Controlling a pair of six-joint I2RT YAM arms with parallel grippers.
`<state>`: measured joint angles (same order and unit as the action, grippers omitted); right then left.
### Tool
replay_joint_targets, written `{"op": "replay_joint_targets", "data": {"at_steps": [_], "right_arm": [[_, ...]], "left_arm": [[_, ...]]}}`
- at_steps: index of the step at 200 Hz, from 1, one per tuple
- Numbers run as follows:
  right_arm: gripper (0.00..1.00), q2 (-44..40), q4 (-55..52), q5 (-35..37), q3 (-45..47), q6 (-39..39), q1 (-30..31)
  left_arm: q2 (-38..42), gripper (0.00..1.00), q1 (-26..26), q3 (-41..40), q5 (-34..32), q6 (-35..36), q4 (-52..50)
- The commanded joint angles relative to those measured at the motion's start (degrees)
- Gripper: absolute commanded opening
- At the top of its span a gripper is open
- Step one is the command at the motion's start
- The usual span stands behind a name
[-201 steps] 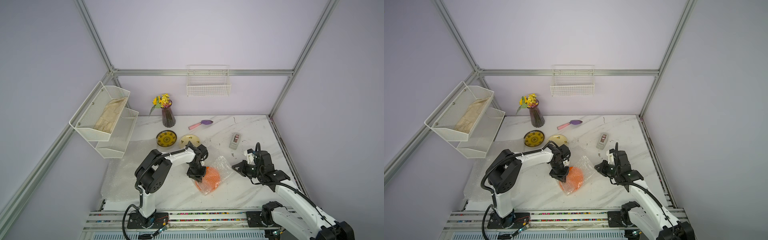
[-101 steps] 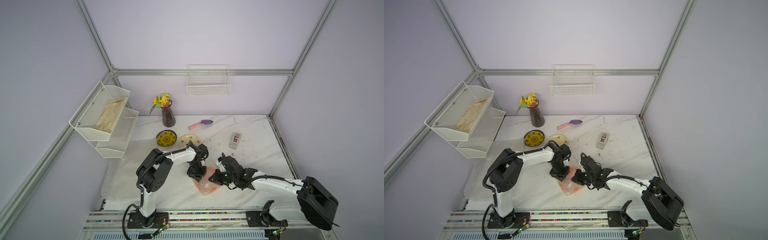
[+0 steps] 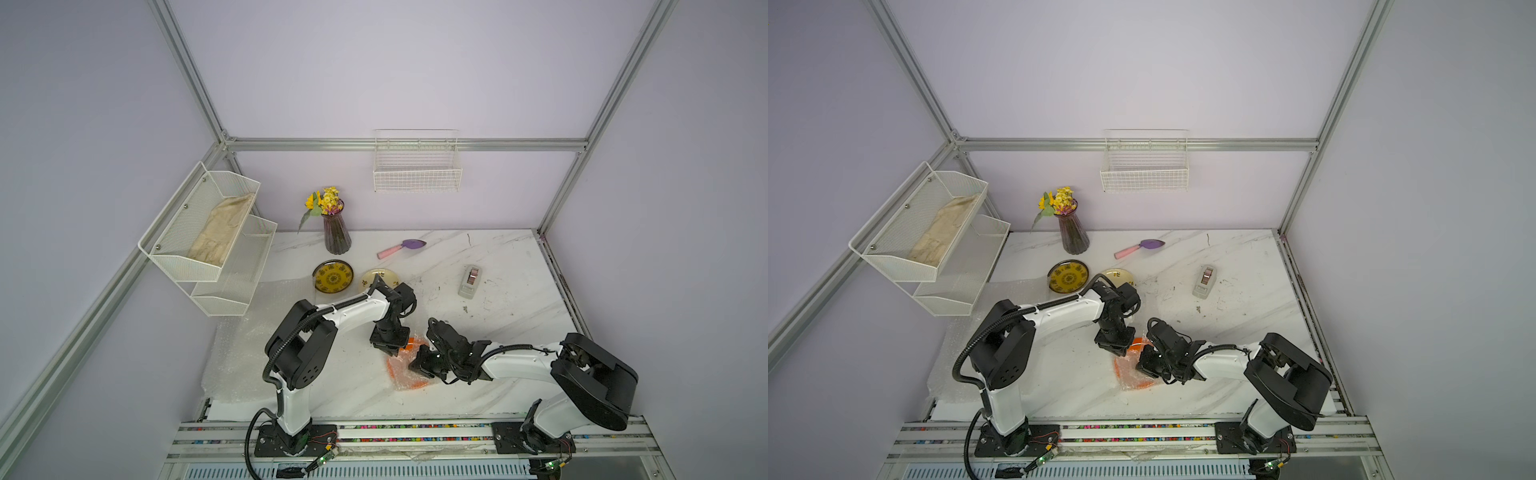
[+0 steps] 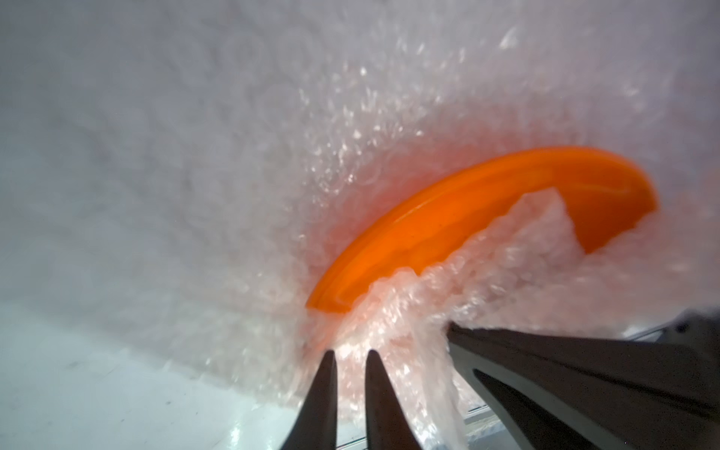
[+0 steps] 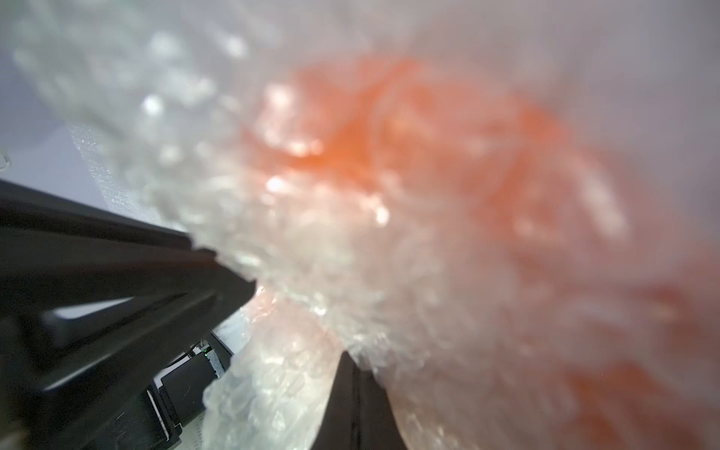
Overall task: Wrap dinner plates in bubble wrap
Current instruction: Wrap the plate in the bubble wrap.
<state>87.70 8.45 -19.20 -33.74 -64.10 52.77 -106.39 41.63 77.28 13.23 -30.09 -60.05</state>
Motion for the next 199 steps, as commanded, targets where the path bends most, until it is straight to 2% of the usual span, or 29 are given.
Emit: {"op": "replay_joint_targets", "data": {"at_steps": [1,22,43,58,83,110,139,159,174,186,199], "right_arm": [[0.0,1.67,-4.15,2.0,2.16,-2.79,0.25],[0.0,2.49,-3.66,1.58,1.8,-2.7,0.23],[0.0,2.88,-4.38,1.51,0.78,-2.32,0.23],[0.0,2.21,-4.77,1.88,0.84,-2.42,0.23],[0.0,0.24,-6.21,2.58,0.73,-2.41,0.29],[0.0,-3.43,-8.88,2.25,-0.63,-2.07,0.28],[0.25,-8.62,-14.38,1.31,-3.47,-0.16,-1.12],[0.3,-11.99,-18.32,0.04,-4.51,2.09,-3.03],[0.3,-12.36,-20.31,-1.22,-4.77,4.18,-4.55],[0.21,-11.47,-20.58,-2.45,-4.66,5.83,-5.28],[0.15,-9.35,-20.92,-4.71,-5.42,8.31,-5.51]], "left_arm": [[6.88,0.17,0.09,5.01,2.42,-4.47,0.32],[7.86,0.18,1.32,0.8,10.72,-7.84,6.5],[6.62,0.19,2.46,-3.21,14.22,-8.95,10.78],[4.51,0.18,2.5,-5.71,13.06,-8.59,10.68],[1.04,0.15,2.49,-9.35,6.79,-7.52,8.65],[-2.17,0.14,2.49,-11.83,4.64,-6.24,8.77],[-2.73,0.14,2.49,-12.16,2.54,-4.92,8.22],[-2.84,0.14,2.49,-12.32,1.62,-4.25,7.69],[-2.88,0.14,2.43,-12.11,0.93,-3.54,7.3],[-2.55,0.14,2.41,-11.87,0.49,-3.07,7.04],[-2.36,0.14,2.41,-11.56,-0.1,-2.56,6.68]]}}
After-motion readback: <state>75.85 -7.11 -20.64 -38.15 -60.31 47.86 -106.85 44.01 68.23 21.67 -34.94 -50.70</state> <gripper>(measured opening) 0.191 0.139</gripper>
